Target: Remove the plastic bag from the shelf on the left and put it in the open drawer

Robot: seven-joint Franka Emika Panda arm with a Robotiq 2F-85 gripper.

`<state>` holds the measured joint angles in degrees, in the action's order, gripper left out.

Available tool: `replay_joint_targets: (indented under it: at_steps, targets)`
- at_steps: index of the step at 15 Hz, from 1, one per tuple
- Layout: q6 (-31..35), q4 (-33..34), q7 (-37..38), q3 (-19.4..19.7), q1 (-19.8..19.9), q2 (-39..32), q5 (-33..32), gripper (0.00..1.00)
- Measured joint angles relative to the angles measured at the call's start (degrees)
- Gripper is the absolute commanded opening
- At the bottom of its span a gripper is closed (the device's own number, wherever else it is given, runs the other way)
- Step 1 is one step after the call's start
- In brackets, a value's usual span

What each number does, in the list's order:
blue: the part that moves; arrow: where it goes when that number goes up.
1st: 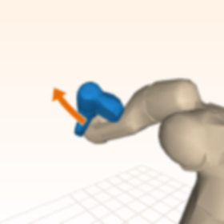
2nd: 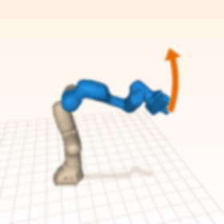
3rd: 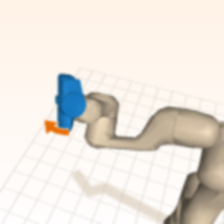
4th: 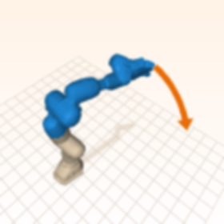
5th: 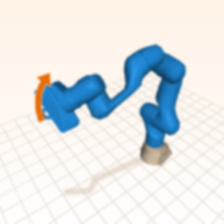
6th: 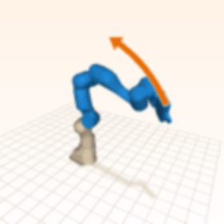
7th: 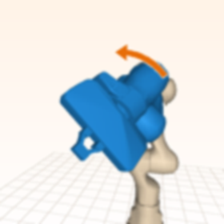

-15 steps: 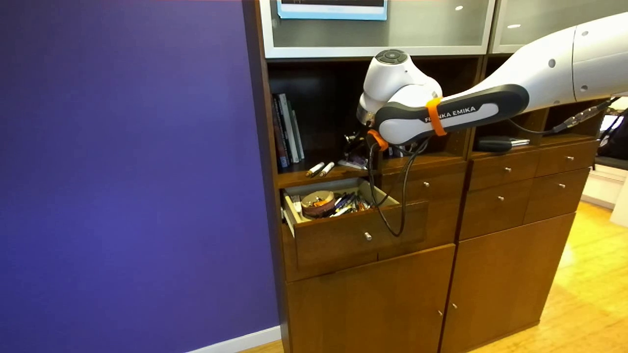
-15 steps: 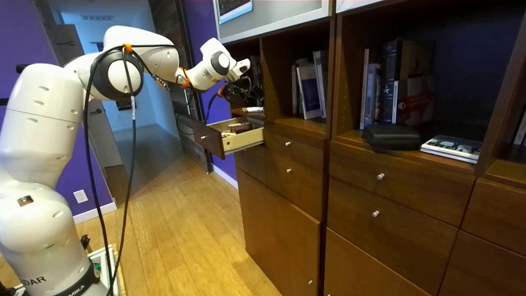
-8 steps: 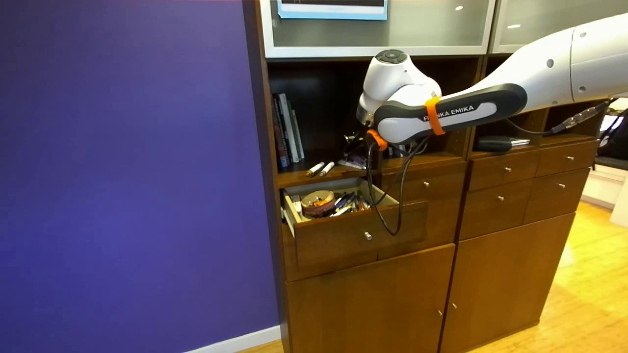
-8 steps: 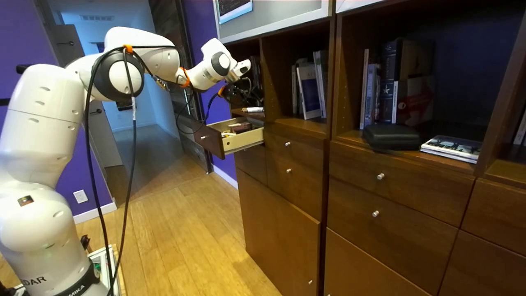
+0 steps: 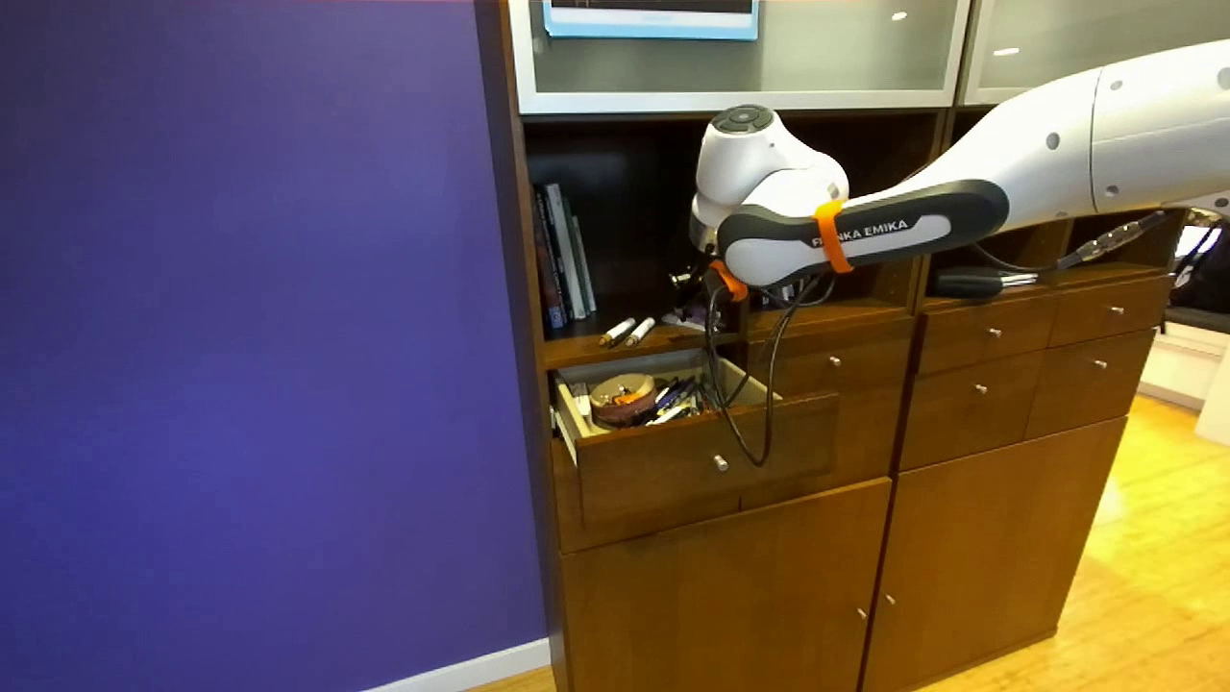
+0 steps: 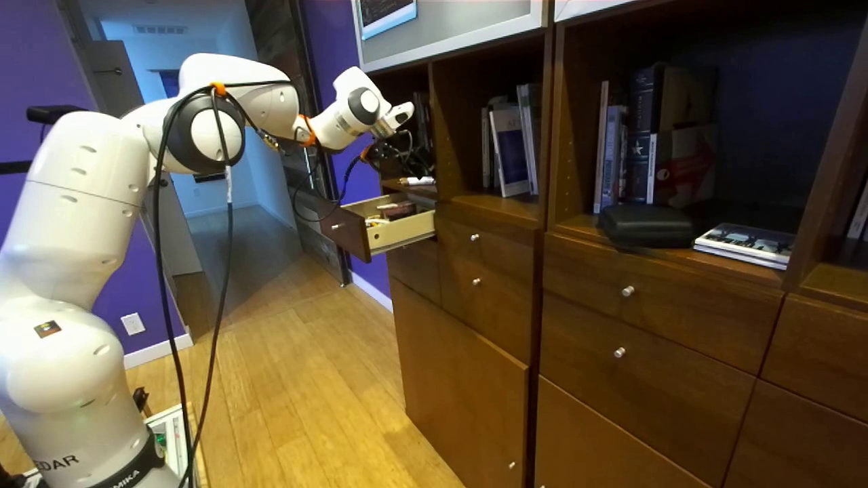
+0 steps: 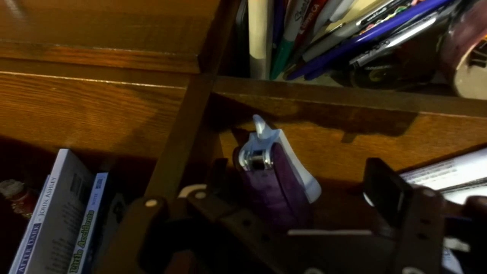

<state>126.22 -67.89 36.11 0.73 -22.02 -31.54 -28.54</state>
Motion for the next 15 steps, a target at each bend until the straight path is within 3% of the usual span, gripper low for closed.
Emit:
replay_joint_targets:
  at_steps: [4,9,14,15]
  targets:
    - [-3.3,1.5,1.0,0.7,-0.9,-0.2,-1.6,0.45]
    - [-4.9,5.4,1.3,1.2,-1.6,-2.4,-3.7,0.54]
    - [-4.9,9.6,1.1,1.7,-2.0,-5.5,-5.1,0.50]
    - [-4.9,10.1,1.0,1.9,-2.0,-6.0,-5.3,0.53]
